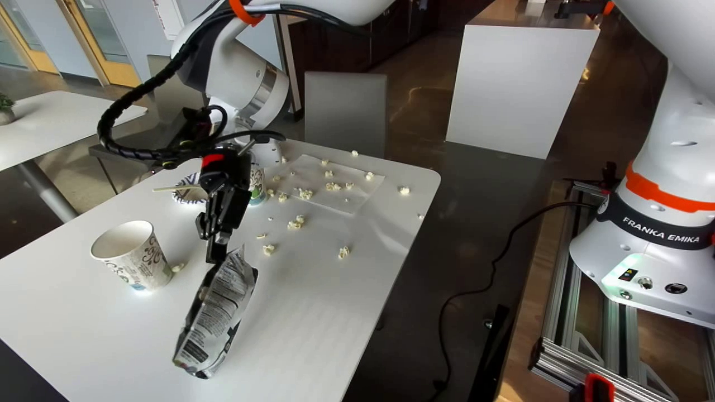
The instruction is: Pour the contents of the black packet into the paper cup on the right
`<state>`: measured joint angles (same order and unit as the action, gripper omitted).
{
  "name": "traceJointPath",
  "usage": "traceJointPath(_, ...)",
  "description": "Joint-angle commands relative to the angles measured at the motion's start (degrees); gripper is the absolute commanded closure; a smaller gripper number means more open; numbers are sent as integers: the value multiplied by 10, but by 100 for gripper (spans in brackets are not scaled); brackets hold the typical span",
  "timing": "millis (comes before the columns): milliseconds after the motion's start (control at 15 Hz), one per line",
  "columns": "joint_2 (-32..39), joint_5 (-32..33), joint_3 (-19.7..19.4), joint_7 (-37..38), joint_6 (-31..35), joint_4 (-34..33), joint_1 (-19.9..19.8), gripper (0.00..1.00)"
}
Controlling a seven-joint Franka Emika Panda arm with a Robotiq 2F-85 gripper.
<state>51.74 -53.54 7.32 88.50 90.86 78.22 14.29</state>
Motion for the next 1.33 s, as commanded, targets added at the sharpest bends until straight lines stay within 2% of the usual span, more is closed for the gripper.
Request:
traceJointPath(0,-39,12,-6,-4,-16,46,-8,63)
traceJointPath(267,-107,22,-29,18,3,92,-8,32)
traceJointPath(533,-195,28,-55,134,7,149,-7,3)
traceJointPath(600,-216,29,-58,165,1,163,-10,0)
traceJointPath(933,-327,80,-78,293,18,235,-15,0)
traceJointPath(1267,-416,198,-87,375,37,268,-37,0)
